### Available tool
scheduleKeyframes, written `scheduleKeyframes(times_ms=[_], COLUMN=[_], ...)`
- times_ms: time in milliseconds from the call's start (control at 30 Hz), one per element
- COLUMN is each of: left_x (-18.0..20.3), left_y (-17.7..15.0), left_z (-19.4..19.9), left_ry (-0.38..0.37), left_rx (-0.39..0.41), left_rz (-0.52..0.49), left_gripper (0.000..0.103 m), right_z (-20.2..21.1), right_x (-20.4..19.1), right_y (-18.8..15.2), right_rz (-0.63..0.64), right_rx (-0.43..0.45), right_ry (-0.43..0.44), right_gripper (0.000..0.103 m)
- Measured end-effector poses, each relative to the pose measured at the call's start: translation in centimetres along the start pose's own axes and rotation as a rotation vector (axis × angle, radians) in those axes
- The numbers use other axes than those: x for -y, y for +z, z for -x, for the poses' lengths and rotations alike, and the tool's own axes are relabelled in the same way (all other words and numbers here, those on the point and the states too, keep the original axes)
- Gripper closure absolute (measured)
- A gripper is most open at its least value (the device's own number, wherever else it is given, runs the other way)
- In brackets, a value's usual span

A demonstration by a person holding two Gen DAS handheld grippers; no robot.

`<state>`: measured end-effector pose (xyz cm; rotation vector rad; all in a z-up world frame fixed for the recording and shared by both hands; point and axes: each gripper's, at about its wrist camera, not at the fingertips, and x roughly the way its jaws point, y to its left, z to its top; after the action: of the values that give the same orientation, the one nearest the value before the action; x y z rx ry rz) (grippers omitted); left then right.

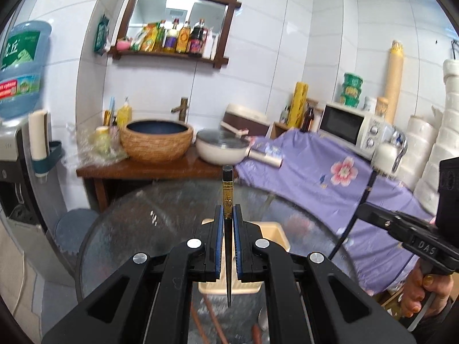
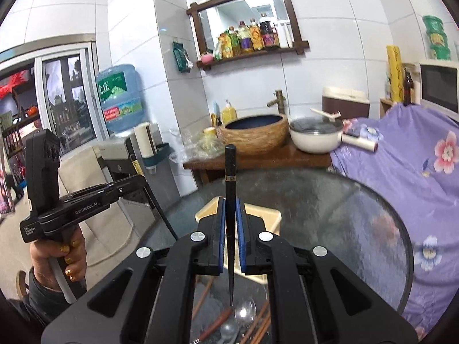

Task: Organize utensils
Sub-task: 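Lift the black chopstick with the left tool while the right tool carries its black chopstick to the cream holder, then lower both black chopsticks into the cream holder and open both tools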

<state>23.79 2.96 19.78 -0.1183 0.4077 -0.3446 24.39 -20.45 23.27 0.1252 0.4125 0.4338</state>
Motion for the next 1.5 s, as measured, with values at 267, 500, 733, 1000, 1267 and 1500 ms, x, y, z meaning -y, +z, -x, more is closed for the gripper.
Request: scheduleKeyframes(times_ms=[267, 500, 733, 1000, 1267, 1500], left_x=[1.1, 1.7, 0.5, -0.2, -0.7, -0.9], left_y=[6.7, 6.8, 3.1, 0.0, -1.7, -2.1], left_z=[0.3, -3.8, -8.4, -11.3, -13.2, -13.6], left_ry=[0.034, 0.097, 0.113, 0.115, 0.119, 0.129], left_rx=[0.141, 0.13, 0.036, -0.049, -0.111, -0.12], left_rz=[0.012, -0.007, 0.014, 0.025, 0.034, 0.037], left_gripper=[0.096, 0.096, 0.096, 0.096, 0.096, 0.096], right_z=[-1.1, -5.2, -9.7, -11.9, -12.7, -12.8], right_x=[-0.5, -0.2, 1.2, 2.6, 3.4, 3.6], right_y=[6.3, 6.1, 1.9, -1.0, -1.9, -2.0], right_rz=[0.014, 0.039, 0.024, 0.0, -0.02, -0.03], right_rx=[0.091, 0.081, -0.009, -0.067, -0.086, -0.08], right_ry=[-0.032, -0.096, -0.129, -0.154, -0.164, -0.161], right_gripper=[0.095, 0.095, 0.095, 0.095, 0.095, 0.095])
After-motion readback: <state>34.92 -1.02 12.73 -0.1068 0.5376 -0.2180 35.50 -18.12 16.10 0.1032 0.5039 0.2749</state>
